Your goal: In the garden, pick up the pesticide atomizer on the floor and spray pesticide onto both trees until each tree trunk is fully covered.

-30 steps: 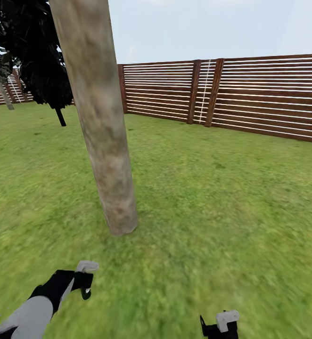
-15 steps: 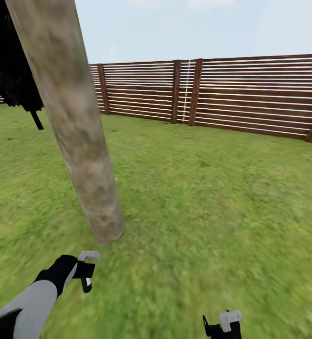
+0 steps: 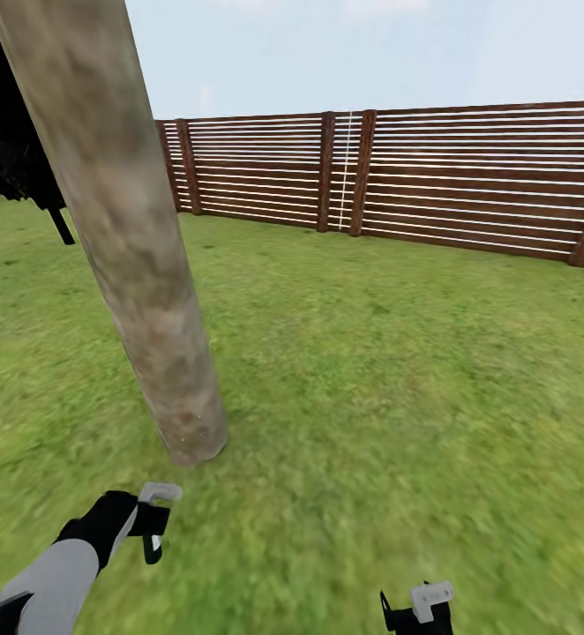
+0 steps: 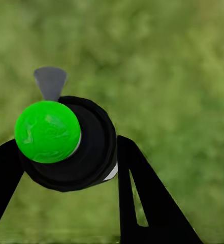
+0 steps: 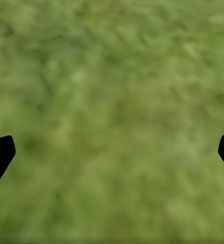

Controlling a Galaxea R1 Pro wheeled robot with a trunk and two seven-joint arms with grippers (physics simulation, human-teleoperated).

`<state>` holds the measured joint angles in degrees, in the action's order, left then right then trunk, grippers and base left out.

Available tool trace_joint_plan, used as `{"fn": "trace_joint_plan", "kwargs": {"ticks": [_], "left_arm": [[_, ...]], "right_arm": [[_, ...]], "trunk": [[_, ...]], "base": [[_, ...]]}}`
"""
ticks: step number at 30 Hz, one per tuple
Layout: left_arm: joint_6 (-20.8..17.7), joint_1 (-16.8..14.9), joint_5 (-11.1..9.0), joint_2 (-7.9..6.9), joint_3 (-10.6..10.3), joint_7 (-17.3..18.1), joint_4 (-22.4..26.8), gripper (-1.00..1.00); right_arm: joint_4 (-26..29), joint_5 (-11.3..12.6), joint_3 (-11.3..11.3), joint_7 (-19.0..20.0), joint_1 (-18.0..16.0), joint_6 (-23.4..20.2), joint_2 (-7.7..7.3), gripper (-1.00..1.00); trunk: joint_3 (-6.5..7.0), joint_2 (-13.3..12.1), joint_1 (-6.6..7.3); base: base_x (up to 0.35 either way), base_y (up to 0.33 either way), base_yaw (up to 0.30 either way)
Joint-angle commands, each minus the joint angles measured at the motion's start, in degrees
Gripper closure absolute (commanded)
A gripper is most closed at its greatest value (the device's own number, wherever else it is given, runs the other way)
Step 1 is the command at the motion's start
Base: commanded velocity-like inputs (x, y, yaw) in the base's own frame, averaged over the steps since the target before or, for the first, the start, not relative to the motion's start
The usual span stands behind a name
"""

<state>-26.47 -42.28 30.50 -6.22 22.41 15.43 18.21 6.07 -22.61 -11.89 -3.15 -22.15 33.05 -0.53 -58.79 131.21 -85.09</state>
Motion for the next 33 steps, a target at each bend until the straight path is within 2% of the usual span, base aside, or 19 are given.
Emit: {"fn": "trace_joint_plan", "kwargs": {"ticks": [1, 4, 7, 9, 10, 11, 12, 13, 15, 17, 20, 23, 25, 26, 27, 29, 30, 31, 33], "left_arm": [[0.0, 0.7, -0.6, -0.19, -0.1, 0.0, 0.1, 1.0], [0.2, 1.1, -0.9, 0.75, -0.1, 0.0, 0.3, 1.0], [0.3, 0.8, -1.0, 4.64, 0.0, 0.0, 0.5, 1.0], [0.3, 0.6, -1.0, 6.34, 0.0, 0.0, 2.2, 1.0], [0.3, 0.6, -1.0, 6.26, 0.3, 0.0, 5.1, 1.0], [0.2, 0.8, -0.9, 5.42, 0.4, 0.0, 7.9, 1.0], [0.1, 1.0, -0.9, 3.68, 0.4, 0.0, 9.9, 1.0], [0.1, 1.0, -1.0, 2.31, 0.4, 0.1, 10.7, 1.0], [0.2, 1.1, -1.0, 1.22, 0.0, 0.2, 11.5, 1.0], [0.2, 0.8, -1.0, 2.38, -0.4, 0.4, 11.7, 1.0], [-0.3, 0.3, -1.0, 6.08, -1.0, 0.3, 12.9, 1.0], [-1.4, -0.1, -1.0, 5.37, -0.7, 0.7, 18.9, 1.0], [-4.9, 0.0, -1.2, 3.1, -0.7, 1.0, 22.2, 1.0], [-5.6, 0.1, -1.2, 3.05, -0.9, 1.1, 23.1, 1.0], [-6.0, 0.1, -1.2, 3.27, -1.0, 1.2, 23.9, 1.0], [-6.2, -0.1, -1.2, 4.72, -1.1, 1.4, 24.4, 1.0], [-6.2, -0.1, -1.2, 6.41, -1.2, 1.5, 24.6, 1.0], [-6.3, -0.1, -1.2, 7.4, -1.6, 1.5, 25.1, 1.0], [-6.4, -0.1, -1.2, 7.55, -2.0, 1.6, 27.4, 1.0]], "right_arm": [[0.0, 0.0, 0.0, 0.0, 0.0, 0.0, 0.0, -1.0], [0.0, 0.0, 0.0, 0.0, 0.0, 0.0, -0.02, -1.0], [-0.1, 0.0, 0.0, 0.1, 0.0, 0.0, 0.0, -1.0], [-0.1, 0.0, 0.0, 0.0, 0.0, 0.0, -0.06, -1.0], [-0.1, 0.0, 0.0, 0.0, 0.0, 0.0, -0.07, -1.0], [-0.1, 0.0, 0.0, 0.0, 0.0, 0.0, -0.13, -1.0], [-0.1, 0.0, 0.0, 0.0, 0.0, 0.0, -0.13, -1.0], [-0.1, 0.0, 0.0, 0.0, 0.0, 0.0, -0.14, -1.0], [-0.1, 0.0, 0.0, 0.0, 0.0, 0.0, -0.11, -1.0], [-0.1, 0.0, 0.0, 0.0, 0.0, 0.0, -0.09, -1.0], [-0.1, -0.1, 0.0, 0.0, 0.0, -0.1, -0.11, -1.0], [-0.1, -0.1, 0.0, 0.0, 0.0, -0.1, -0.09, -1.0], [-0.2, -0.1, 0.0, 0.0, 0.0, -0.1, -0.08, -1.0], [-0.2, -0.1, 0.0, 0.0, 0.0, -0.1, -0.08, -1.0], [-0.2, -0.1, 0.1, 0.0, 0.0, -0.1, -0.08, -1.0], [-0.2, -0.1, 0.1, 0.0, 0.0, -0.1, -0.08, -1.0], [-0.2, -0.1, 0.0, 0.0, 0.0, -0.1, -0.09, -1.0], [-0.2, -0.1, 0.1, 0.0, 0.0, -0.1, -0.08, -1.0], [-0.2, -0.1, 0.1, 0.0, 0.0, -0.1, -0.08, -1.0]], "trunk": [[0.01, 0.0, 0.0], [0.01, 0.0, 0.0], [0.01, 0.0, 0.0], [0.01, 0.0, 0.0], [0.01, 0.0, 0.0], [0.01, 0.0, 0.0], [0.01, 0.0, 0.0], [0.01, 0.0, 0.0], [0.01, 0.0, 0.0], [0.01, 0.0, 0.0], [0.01, 0.0, 0.0], [0.01, 0.0, 0.0], [0.01, 0.0, 0.0], [0.01, 0.0, 0.0], [0.01, 0.0, 0.0], [0.01, 0.0, 0.0], [0.01, 0.0, 0.0], [0.01, 0.0, 0.0], [0.01, 0.0, 0.0]], "base": [[-0.163, 0.0, 0.0], [-0.191, 0.0, 0.0], [-0.028, 0.0, 0.0], [-0.004, 0.0, 0.0], [-0.001, 0.0, 0.0], [-0.017, 0.0, 0.0], [-0.137, 0.036, 0.0], [-0.225, 0.07, 0.0], [-0.275, 0.082, 0.0], [-0.114, 0.03, 0.0], [-0.024, 0.006, 0.0], [-0.001, 0.0, 0.0], [0.0, 0.0, 0.0], [0.0, 0.0, 0.0], [-0.013, 0.0, 0.0], [-0.189, 0.0, 0.0], [-0.304, 0.0, 0.0], [-0.324, 0.0, 0.0], [-0.3, 0.0, 0.0]]}}
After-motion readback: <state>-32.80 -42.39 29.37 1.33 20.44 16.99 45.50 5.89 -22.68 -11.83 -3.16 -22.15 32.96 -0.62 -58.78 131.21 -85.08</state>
